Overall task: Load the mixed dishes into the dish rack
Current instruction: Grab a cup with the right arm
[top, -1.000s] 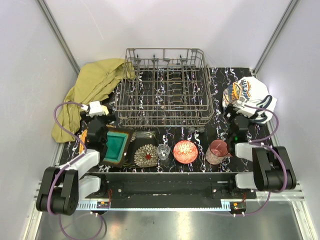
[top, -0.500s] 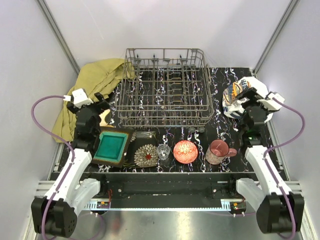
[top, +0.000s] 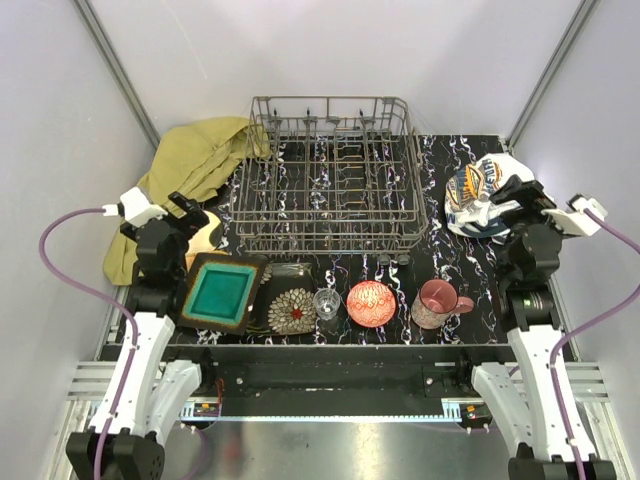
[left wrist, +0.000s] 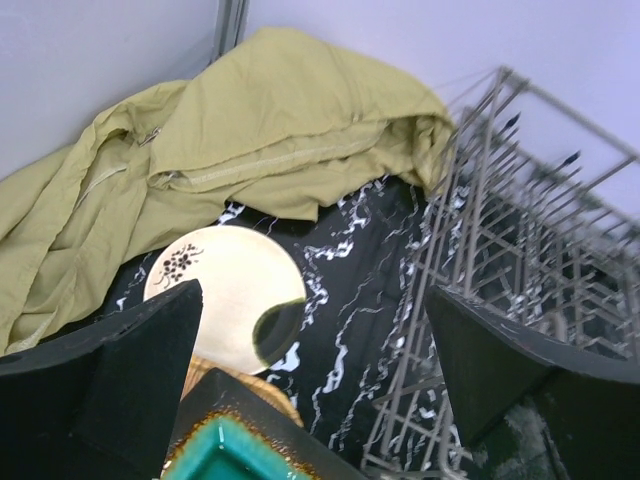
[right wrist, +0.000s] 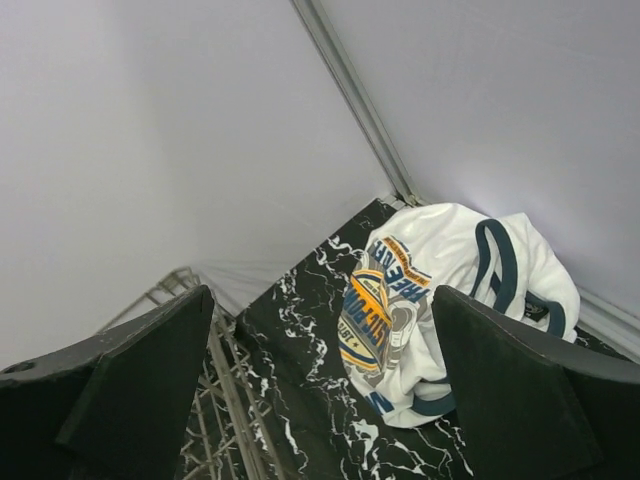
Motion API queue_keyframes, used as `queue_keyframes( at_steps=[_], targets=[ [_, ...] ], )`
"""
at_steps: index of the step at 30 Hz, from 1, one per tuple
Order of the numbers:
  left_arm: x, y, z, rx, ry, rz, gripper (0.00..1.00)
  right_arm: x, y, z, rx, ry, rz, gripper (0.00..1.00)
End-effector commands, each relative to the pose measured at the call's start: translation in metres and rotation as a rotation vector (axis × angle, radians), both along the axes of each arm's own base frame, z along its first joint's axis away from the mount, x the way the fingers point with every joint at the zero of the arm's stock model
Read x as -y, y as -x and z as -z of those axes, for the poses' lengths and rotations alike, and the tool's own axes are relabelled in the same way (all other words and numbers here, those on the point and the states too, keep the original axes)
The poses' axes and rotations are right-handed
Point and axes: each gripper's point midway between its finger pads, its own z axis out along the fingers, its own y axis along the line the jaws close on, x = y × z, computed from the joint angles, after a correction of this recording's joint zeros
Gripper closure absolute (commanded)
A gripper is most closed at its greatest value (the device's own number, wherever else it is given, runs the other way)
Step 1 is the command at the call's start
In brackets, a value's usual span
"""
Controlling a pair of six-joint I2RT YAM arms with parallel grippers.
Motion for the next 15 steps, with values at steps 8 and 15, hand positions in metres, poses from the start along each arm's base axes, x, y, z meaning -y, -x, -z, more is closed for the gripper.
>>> queue_keyframes(
  at_steps=[8,15],
  targets=[
    [0.012,0.005,-0.017,0.005,0.048,0.073,0.01,-0.027,0.001,-0.01,-0.106,0.0,-0.163,0.0],
    [0.027,0.005,-0.017,-0.065,0.045,0.163,0.01,-0.071,-0.019,-0.007,-0.257,0.02,-0.421,0.0]
  ],
)
